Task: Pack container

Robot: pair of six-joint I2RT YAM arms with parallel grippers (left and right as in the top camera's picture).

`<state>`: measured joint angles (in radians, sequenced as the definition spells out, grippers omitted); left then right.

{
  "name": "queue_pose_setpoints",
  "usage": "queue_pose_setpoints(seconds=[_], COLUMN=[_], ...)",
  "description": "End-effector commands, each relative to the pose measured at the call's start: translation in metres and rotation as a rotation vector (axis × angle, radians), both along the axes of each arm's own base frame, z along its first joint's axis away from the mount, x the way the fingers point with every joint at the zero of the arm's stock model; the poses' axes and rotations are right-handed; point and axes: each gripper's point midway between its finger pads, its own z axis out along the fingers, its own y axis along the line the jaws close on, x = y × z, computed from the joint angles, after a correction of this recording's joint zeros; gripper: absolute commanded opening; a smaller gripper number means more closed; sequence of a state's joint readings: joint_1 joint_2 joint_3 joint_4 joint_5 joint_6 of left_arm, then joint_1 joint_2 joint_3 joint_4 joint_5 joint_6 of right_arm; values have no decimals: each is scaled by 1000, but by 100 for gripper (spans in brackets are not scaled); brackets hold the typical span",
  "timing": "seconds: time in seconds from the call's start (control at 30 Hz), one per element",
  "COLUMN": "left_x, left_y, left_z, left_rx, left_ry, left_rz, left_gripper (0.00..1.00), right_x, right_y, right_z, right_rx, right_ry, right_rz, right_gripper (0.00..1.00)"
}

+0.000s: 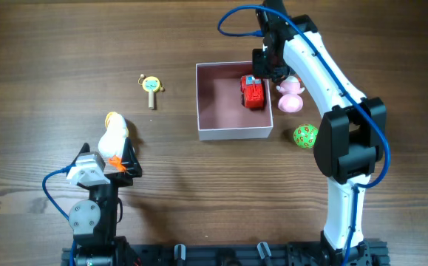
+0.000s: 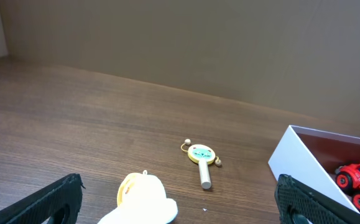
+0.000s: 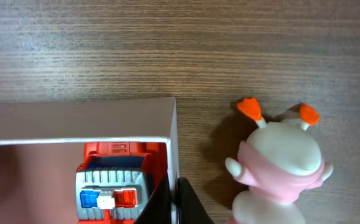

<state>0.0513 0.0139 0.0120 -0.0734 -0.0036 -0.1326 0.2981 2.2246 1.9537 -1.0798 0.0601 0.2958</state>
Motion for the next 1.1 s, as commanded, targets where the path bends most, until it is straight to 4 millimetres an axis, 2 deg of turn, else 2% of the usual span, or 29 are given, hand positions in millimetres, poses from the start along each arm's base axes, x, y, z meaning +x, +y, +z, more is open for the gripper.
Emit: queue_pose_setpoints(seconds=[0.0,0.2,0.47,1.07], left_x=[0,0,0,0], left_y=[0,0,0,0], left_z=[-1,-1,-1,-1], left_rx=[21,21,21,21], left_ry=[-1,-1,-1,-1], left_rz=[3,3,3,3], left_gripper=[100,100,100,100], right_x=[-3,-3,-1,4], right_y=[10,11,10,12], right_z=[-7,-7,-6,-5], right_rx=[58,62,30,17], right_ry=[26,27,12,-10], right_rz=[-77,-101,24,94], right_gripper=[4,4,4,4])
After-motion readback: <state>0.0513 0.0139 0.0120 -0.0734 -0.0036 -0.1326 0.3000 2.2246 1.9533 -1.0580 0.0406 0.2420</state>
